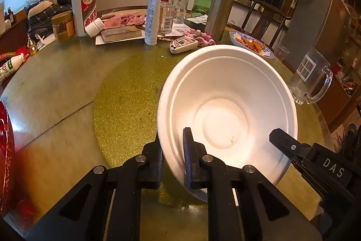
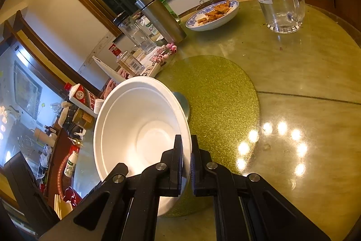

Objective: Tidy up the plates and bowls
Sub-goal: 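Lift the large white bowl with both tools and hold it above the mat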

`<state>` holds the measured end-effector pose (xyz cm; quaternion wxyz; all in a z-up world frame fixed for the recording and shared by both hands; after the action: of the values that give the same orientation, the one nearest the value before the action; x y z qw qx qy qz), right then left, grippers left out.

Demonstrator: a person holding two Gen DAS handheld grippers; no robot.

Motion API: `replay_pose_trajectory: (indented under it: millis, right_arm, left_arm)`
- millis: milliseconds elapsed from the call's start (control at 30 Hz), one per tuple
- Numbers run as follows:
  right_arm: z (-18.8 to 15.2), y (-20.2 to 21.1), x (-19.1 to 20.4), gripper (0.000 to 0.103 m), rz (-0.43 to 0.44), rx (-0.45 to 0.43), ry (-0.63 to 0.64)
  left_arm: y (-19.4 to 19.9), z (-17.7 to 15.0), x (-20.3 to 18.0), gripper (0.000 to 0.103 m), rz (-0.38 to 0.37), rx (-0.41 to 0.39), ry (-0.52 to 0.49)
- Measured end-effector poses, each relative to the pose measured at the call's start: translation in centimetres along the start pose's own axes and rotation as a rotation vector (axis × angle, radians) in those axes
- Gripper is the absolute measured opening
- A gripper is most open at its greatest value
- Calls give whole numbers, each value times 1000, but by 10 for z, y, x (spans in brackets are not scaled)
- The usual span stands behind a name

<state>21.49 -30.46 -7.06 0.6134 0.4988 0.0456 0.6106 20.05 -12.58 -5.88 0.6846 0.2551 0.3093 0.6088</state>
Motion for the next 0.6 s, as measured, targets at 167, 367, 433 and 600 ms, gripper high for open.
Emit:
replay_pose_trajectory:
  millis: [167,367,433,600]
  right_arm:
    - [0,1,0,5,2,-2,2]
    - [0,1,1,5,3,-3,2]
    - [0,1,0,5,4,-1,1]
    - [0,1,1,5,5,-2,3]
  left_arm:
    - [0,0,0,13,0,0,1]
    - [0,-1,0,13,1,1,1]
    - [-1,-1,0,13,2,-1,1]
    - [0,-1,0,13,3,-1,2]
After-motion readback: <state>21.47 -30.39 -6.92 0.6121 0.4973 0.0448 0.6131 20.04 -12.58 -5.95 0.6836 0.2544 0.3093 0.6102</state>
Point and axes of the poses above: each gripper's, at about its wrist camera, not at the fingertips, and y roughly against the way its jaws point, x to its left, z to its top, the point moved 3 cm from there along -y, roughly the way its jaws point, and after that the axes turned 4 degrees about -y, right-handed, at the moved point
